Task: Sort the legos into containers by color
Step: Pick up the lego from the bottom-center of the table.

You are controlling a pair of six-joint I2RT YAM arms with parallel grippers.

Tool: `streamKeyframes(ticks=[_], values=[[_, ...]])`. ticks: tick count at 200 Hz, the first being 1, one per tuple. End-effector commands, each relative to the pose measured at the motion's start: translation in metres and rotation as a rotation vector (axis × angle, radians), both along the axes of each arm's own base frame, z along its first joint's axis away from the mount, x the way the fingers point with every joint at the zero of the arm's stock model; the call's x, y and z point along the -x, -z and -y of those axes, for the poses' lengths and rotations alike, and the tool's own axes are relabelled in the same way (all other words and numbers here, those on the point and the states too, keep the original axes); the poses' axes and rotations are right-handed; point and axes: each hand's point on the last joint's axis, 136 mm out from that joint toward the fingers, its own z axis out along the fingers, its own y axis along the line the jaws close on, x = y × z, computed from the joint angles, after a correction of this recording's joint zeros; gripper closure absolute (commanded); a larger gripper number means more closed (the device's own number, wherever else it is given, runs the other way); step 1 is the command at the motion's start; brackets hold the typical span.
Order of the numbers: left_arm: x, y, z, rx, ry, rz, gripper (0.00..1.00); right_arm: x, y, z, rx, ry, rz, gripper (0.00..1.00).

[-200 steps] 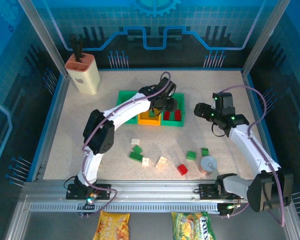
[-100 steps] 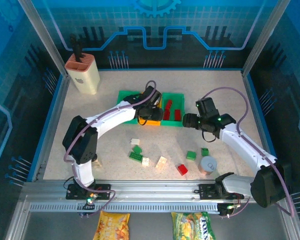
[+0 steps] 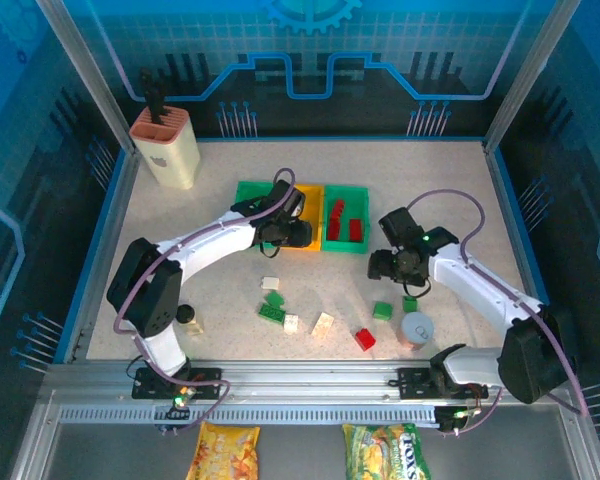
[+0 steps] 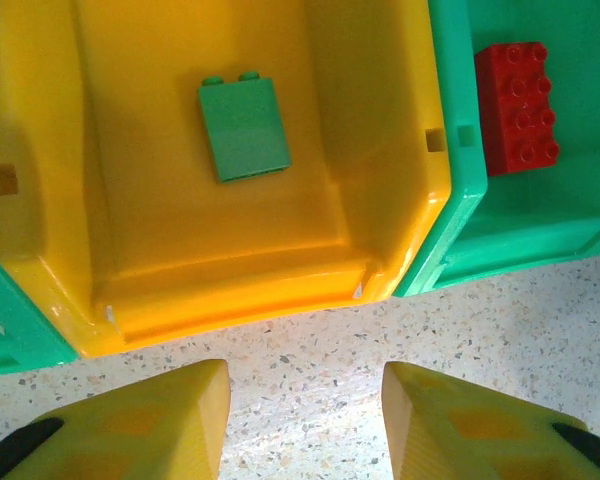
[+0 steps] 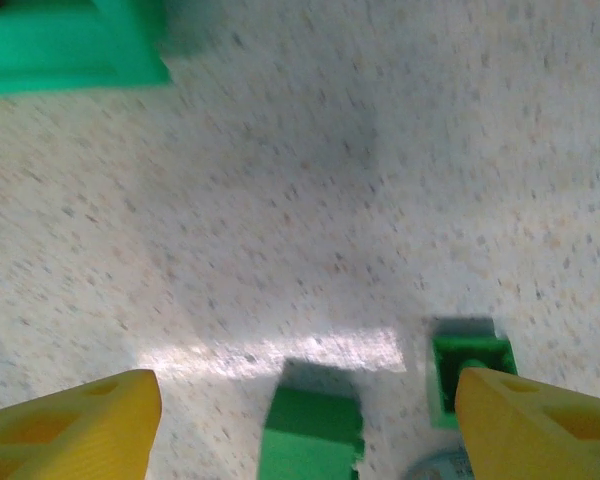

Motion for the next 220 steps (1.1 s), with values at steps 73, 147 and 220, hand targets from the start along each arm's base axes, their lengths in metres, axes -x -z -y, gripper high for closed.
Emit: streamKeyframes(ticks=[73,147,220], values=[[0.003,-0.007,0.002,0.052,0.016,0.006,0.55,0.051,0.028,-0.014,-0.038,-0.020,-0.346,0.28],[0.005,0.000,-0.003,0.050,0.003,-0.004,0.55,0.050,0.047,-0.026,-0.043,-0.044,-0.425,0.30],[0.001,-0.006,-0.007,0.058,-0.009,0.008,0.55,0.059,0.068,-0.040,0.010,-0.082,-0.488,0.32]])
